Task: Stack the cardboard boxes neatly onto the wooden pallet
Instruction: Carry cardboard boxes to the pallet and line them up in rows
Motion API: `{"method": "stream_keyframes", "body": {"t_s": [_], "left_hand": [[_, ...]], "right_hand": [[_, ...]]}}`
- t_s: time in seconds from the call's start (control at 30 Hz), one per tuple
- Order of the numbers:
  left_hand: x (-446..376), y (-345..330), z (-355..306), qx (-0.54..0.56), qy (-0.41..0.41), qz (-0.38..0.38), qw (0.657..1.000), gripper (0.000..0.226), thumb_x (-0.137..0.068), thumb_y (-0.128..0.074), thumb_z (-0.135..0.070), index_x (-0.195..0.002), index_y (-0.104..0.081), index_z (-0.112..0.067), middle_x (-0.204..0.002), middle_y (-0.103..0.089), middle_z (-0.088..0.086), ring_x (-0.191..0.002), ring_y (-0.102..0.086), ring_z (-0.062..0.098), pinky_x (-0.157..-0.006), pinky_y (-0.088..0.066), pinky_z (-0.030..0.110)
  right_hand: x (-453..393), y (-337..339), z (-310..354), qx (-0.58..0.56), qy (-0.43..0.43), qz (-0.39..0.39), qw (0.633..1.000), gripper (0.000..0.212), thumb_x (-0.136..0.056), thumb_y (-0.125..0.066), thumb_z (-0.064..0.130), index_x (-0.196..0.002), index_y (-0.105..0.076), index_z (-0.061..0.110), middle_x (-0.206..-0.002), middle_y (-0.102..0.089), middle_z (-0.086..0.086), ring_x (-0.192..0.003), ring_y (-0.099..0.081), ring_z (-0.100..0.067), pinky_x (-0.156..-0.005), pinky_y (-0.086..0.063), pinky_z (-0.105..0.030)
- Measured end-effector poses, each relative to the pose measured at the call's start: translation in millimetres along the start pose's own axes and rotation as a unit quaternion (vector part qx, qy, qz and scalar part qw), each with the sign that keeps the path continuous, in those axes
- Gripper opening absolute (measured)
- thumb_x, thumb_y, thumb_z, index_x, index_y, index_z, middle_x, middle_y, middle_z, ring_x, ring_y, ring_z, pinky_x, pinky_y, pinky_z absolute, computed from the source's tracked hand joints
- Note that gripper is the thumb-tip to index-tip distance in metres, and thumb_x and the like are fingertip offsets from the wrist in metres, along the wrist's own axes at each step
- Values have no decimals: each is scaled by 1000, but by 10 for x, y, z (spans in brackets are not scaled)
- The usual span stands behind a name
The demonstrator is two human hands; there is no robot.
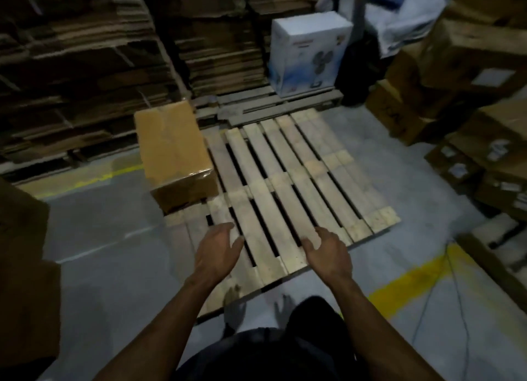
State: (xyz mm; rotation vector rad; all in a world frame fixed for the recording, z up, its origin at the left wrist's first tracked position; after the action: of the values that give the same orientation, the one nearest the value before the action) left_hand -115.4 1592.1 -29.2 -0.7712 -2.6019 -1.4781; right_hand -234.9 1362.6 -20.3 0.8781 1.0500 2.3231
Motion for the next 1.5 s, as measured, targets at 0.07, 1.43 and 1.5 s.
{"method": "stream_keyframes", "body": {"t_s": [0.07, 1.43, 1.5], "left_hand": [[-114, -206, -423, -24, -25, 22, 999, 69, -92, -35, -53, -145, -44, -9, -148, -46, 12, -137, -40, 26, -110, -30, 29], [-4297, -3801, -7929, -105, -204, 120, 966, 82, -85, -30, -59, -148, -37, -8, -155, -36, 13, -143, -32, 28, -118, -25, 39], [-4553, -3862, -8082, -108, -190, 110, 970, 81, -86, -30, -59, -148, -38, -8, -155, -36, 13, -142, -33, 28, -118, -25, 38]], "right_hand": [[-70, 226, -322, 0, -20, -14, 1000, 64, -96, -53, 52, -149, -44, 16, -149, -47, -9, -135, -44, -29, -107, -41, -40], [-5025, 5501, -4579, -2, -112, -38, 993, 71, -99, -43, 58, -156, -27, 18, -160, -31, -4, -147, -29, -24, -118, -27, -40], [-5428, 5639, -4594, 1, -96, -39, 995, 69, -99, -45, 56, -155, -30, 19, -158, -34, -4, -145, -31, -23, -117, -28, -40]]}}
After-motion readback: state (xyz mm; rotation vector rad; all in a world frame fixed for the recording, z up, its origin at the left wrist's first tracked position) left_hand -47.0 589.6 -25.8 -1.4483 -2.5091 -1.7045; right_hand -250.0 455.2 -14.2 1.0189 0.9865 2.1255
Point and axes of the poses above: each hand's wrist, its own x-axis away from the middle knuckle, its own y-axis out of the back of the hand, z = x × y, the point moved 5 cm from there along -x, towards the middle knuckle
